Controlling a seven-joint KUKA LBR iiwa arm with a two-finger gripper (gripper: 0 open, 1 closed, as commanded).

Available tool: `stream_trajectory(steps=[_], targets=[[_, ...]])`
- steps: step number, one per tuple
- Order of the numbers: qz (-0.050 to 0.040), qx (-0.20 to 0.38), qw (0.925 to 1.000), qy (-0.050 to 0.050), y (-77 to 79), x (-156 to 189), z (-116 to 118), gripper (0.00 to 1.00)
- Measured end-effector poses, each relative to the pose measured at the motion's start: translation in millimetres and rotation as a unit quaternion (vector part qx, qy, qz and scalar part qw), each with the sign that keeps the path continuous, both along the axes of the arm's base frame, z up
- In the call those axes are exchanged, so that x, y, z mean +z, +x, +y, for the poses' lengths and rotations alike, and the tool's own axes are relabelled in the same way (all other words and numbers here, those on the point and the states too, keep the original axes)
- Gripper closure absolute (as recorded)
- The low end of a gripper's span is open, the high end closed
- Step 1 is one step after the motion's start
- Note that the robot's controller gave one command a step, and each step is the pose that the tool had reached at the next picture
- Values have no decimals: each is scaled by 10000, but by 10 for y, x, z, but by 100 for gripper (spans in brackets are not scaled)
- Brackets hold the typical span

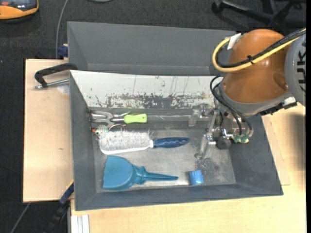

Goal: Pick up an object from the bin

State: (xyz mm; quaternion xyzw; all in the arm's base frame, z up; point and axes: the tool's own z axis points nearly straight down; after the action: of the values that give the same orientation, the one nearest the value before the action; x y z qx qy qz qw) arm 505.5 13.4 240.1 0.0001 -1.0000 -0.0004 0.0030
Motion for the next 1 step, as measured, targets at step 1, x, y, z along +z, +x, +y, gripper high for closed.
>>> stream_trajectory(steps=[1], targets=[[33, 275, 9996, 8, -14, -1425, 376, 0]])
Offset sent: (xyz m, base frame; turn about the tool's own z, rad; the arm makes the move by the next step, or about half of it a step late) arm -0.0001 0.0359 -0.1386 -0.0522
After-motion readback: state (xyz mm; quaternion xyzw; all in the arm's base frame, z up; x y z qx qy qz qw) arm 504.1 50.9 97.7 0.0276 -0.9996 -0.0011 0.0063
